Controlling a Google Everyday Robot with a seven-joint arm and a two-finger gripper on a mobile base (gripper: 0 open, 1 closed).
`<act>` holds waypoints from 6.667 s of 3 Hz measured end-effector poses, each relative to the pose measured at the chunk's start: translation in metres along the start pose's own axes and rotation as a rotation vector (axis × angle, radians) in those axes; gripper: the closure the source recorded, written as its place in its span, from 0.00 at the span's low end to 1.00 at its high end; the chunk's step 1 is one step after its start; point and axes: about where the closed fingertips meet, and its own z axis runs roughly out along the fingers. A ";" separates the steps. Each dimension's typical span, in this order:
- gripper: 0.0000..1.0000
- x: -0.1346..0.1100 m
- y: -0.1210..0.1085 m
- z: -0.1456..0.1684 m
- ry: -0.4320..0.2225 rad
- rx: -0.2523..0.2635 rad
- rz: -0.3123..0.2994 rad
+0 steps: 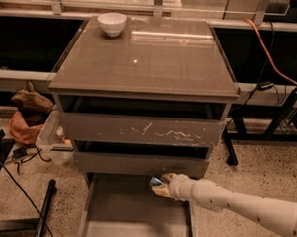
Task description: Pick redbull can from bottom drawer and place on counter
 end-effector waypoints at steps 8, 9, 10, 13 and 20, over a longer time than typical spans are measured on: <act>1.00 -0.283 -0.023 -0.279 -0.413 0.246 -0.471; 1.00 -0.284 -0.023 -0.278 -0.413 0.245 -0.470; 1.00 -0.308 -0.031 -0.288 -0.440 0.272 -0.523; 1.00 -0.475 -0.135 -0.305 -0.460 0.385 -0.803; 0.36 -0.464 -0.152 -0.141 -0.353 -0.023 -0.619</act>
Offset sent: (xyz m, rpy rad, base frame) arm -0.0172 -0.0057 0.0566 -0.0381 -0.0906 -0.0312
